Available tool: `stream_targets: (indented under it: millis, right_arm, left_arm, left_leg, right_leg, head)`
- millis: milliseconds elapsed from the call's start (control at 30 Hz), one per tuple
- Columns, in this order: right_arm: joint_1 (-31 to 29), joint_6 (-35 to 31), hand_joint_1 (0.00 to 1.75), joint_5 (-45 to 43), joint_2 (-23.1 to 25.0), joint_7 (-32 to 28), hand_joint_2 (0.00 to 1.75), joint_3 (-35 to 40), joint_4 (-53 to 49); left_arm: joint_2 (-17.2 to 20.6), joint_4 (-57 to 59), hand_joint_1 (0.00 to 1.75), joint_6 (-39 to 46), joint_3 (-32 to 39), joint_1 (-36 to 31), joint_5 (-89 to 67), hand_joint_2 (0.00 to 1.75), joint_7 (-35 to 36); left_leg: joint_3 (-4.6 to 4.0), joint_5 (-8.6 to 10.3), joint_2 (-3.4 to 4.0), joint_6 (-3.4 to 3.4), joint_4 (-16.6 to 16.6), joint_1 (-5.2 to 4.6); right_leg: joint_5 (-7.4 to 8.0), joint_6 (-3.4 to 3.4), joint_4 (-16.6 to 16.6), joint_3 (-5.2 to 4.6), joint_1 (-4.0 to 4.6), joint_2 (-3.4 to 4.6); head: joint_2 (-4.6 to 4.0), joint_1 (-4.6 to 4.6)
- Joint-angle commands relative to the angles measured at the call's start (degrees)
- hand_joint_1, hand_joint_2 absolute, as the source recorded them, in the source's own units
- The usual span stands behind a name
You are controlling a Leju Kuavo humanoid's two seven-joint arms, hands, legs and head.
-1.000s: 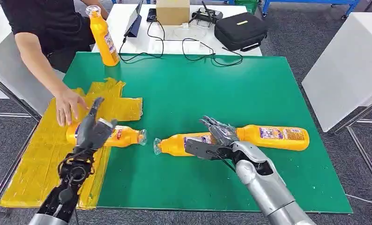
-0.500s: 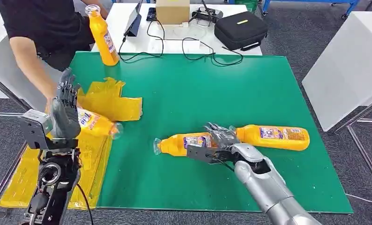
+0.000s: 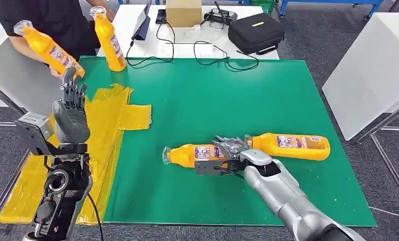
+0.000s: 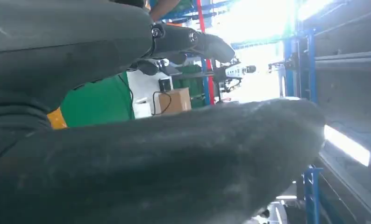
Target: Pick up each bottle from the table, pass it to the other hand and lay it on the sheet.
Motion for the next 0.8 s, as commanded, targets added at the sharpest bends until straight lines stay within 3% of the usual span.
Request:
stream_targets:
  millis: [33, 233, 300, 333, 367, 433, 467, 600, 800]
  right_arm:
    - [-1.2, 0.6, 1.75, -1.2, 2.4, -1.3, 1.75, 6.6, 12.6]
    - [-0.6, -2.1, 1.75, -5.3, 2.2, -0.3, 1.75, 4.0, 10.6]
    - [0.9, -5.2, 1.75, -10.4, 1.3, 0.2, 1.75, -0.8, 4.8]
    - [0.9, -4.3, 1.75, -10.8, 0.8, 1.0, 1.75, -0.7, 3.2]
    - [2.9, -7.4, 1.75, -14.8, 0.3, -0.1, 1.75, -4.7, -2.7]
    - [3.7, -6.6, 1.75, -16.2, -0.4, 1.3, 1.75, -5.8, -6.9]
    - [6.3, -10.5, 1.75, -18.9, -0.6, -0.3, 1.75, -9.4, -13.6]
    - [15.5, -9.3, 1.75, -26.5, -2.0, 2.0, 1.75, -19.2, -42.7]
    - [17.2, -11.2, 1.75, -26.8, -1.4, 0.1, 1.75, -21.4, -45.5]
  left_arm:
    - [0.0, 4.9, 0.00, 0.9, -2.3, -2.1, 0.8, 0.00, -0.4]
    - [-0.5, 4.1, 0.00, 0.5, -2.0, -0.8, 3.4, 0.00, 1.6]
    - [-1.2, 4.0, 0.00, -1.6, -0.9, 0.7, 9.0, 0.00, 4.5]
    - [-1.2, 4.0, 0.00, -1.6, -1.0, 0.9, 9.1, 1.75, 4.5]
    - [-1.9, 3.8, 0.00, -3.0, 0.0, 2.2, 14.4, 1.75, 7.0]
    - [-1.9, 3.8, 0.00, -3.1, 0.1, 2.9, 15.2, 1.75, 7.1]
    - [-2.4, 3.6, 0.00, -3.1, 0.9, 4.0, 18.4, 1.75, 8.6]
    - [-2.4, 5.3, 0.00, -3.6, 0.9, 6.6, 24.1, 1.75, 8.8]
    - [-3.0, 5.2, 0.00, -3.5, -0.8, 5.8, 24.6, 1.75, 8.7]
  left_leg:
    - [0.30, -0.01, 0.07, 0.01, -0.1, 0.03]
    - [0.52, -0.04, 0.07, -0.02, -0.1, 0.07]
    - [0.47, -0.04, 0.09, -0.03, -0.1, 0.06]
    - [0.53, -0.03, 0.08, 0.00, -0.1, 0.05]
    - [0.51, -0.04, 0.09, 0.00, -0.1, 0.06]
    - [0.49, -0.04, 0.11, 0.01, -0.1, 0.03]
    - [0.41, -0.03, 0.08, -0.01, -0.1, 0.03]
    - [0.16, -0.06, 0.04, -0.01, 0.0, -0.02]
    - [-0.15, -0.08, -0.16, 0.01, 0.0, 0.02]
  right_leg:
    - [0.01, -0.16, -0.1, 0.29, 0.07, -0.06]
    - [0.00, -0.19, -0.2, 0.48, 0.12, -0.09]
    - [0.00, -0.13, -0.1, 0.43, 0.08, -0.02]
    - [0.00, -0.19, -0.2, 0.50, 0.10, -0.08]
    - [0.01, -0.18, -0.2, 0.48, 0.10, -0.06]
    - [0.01, -0.20, -0.1, 0.46, 0.08, -0.05]
    - [0.00, -0.15, -0.1, 0.38, 0.07, -0.04]
    - [-0.04, -0.13, 0.0, 0.17, 0.01, -0.04]
    - [-0.10, -0.10, 0.0, -0.01, 0.05, -0.19]
  head:
    - [0.00, 0.00]
    - [0.00, 0.02]
    - [0.00, 0.02]
    - [0.00, 0.02]
    - [0.00, 0.02]
    - [0.00, 0.00]
    - [0.00, 0.04]
    - [0.00, 0.04]
    - [0.00, 0.02]
